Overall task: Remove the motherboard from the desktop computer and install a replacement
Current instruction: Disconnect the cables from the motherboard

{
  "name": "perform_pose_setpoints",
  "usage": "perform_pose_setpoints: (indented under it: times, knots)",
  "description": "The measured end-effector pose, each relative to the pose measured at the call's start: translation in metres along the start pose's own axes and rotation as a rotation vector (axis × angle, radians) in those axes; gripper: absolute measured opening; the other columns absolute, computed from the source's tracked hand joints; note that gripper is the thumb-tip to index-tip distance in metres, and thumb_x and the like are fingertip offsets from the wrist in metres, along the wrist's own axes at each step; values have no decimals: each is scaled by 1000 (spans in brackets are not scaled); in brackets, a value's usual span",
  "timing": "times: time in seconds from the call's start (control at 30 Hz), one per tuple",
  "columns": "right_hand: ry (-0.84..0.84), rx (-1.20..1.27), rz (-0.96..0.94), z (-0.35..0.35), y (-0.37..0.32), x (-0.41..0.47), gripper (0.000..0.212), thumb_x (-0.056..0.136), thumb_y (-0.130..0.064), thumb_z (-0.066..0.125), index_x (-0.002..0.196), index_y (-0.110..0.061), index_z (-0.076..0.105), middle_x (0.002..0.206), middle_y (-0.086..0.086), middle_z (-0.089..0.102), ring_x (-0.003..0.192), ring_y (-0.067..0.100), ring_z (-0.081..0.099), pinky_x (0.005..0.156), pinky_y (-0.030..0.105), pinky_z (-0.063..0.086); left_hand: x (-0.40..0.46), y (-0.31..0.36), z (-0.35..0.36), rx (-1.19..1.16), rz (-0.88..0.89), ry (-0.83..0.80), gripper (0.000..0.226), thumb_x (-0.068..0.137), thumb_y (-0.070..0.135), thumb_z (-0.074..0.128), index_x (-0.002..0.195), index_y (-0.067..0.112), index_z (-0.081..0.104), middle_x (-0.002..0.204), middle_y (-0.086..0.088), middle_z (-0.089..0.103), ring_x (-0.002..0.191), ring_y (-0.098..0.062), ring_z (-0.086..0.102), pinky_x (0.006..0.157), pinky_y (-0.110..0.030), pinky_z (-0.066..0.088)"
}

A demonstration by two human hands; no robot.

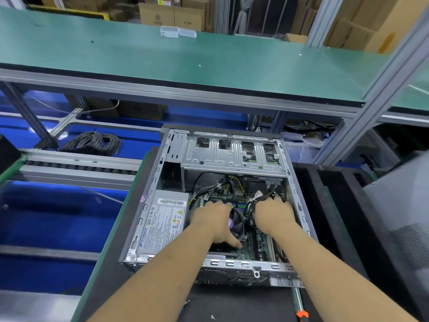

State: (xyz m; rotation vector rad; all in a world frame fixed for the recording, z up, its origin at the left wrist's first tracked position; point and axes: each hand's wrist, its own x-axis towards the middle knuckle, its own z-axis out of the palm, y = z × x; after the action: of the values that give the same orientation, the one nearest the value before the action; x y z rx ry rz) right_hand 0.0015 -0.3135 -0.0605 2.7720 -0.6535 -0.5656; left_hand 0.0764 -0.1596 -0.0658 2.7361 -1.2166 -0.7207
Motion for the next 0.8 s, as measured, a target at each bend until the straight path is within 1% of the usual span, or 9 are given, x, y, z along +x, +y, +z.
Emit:
perform_pose_setpoints:
  times: [0.07,0.13,0.17,0.23,0.37,0.47,0.53,0.7,0.8]
  knots:
    - [101,37,-27,-10,-1,-16,20,95,-25,48,105,-16,63,115,10,64,112,32,55,83,40,43,0,1,0,1,2,10,106,55,76,80,139,23,44,134,0,55,126,-27,48,92,-48,52]
    - [301,264,-84,-22,-8,-29,16,91,-21,47,77,-19,53,91,2,64,85,27,60,66,31,41,0,1,0,0,0,26,102,54,75,80,135,23,46,131,0,56,124,-27,50,90,-47,51]
    - [397,401,-103,-28,-14,-32,19,91,-21,46,73,-19,50,83,-1,59,77,26,58,62,31,40,-1,1,1,-3,-1,29,100,53,75,81,132,24,48,129,0,57,122,-27,50,90,-46,51]
    - [453,657,-117,-39,-23,-24,20,94,-19,45,84,-13,62,85,2,60,77,25,58,65,34,47,-2,1,1,-16,1,28,95,53,74,81,127,25,49,125,0,57,120,-27,50,90,-46,52]
    - [205,833,-109,-39,-31,8,26,95,-11,43,98,-4,68,97,12,67,85,28,60,77,36,52,-3,0,-1,-27,13,18,97,54,73,81,130,24,47,127,-2,56,120,-28,50,91,-47,52]
    - [179,794,5,-29,-34,26,24,93,-12,49,70,-6,53,74,10,57,65,26,53,56,33,44,-2,0,0,-29,19,17,100,54,74,81,133,23,46,129,-3,55,122,-29,49,93,-48,51]
    - [180,782,68,-24,-36,34,30,91,-14,51,63,-10,42,68,8,52,55,22,46,48,28,34,-1,-1,1,-36,18,21,99,54,74,80,132,23,47,129,-3,55,122,-29,49,93,-47,51]
    - [152,643,68,-11,-34,42,6,92,-5,52,87,-8,51,94,12,57,81,30,55,65,33,43,0,-2,2,-34,21,21,104,54,75,79,137,22,45,132,-2,54,123,-28,48,92,-46,50]
    - [52,556,11,-7,-27,50,10,92,0,50,97,-6,57,107,17,62,95,33,60,72,35,49,-1,-2,3,-34,30,16,107,57,75,78,142,22,40,137,-2,50,126,-28,45,96,-47,49]
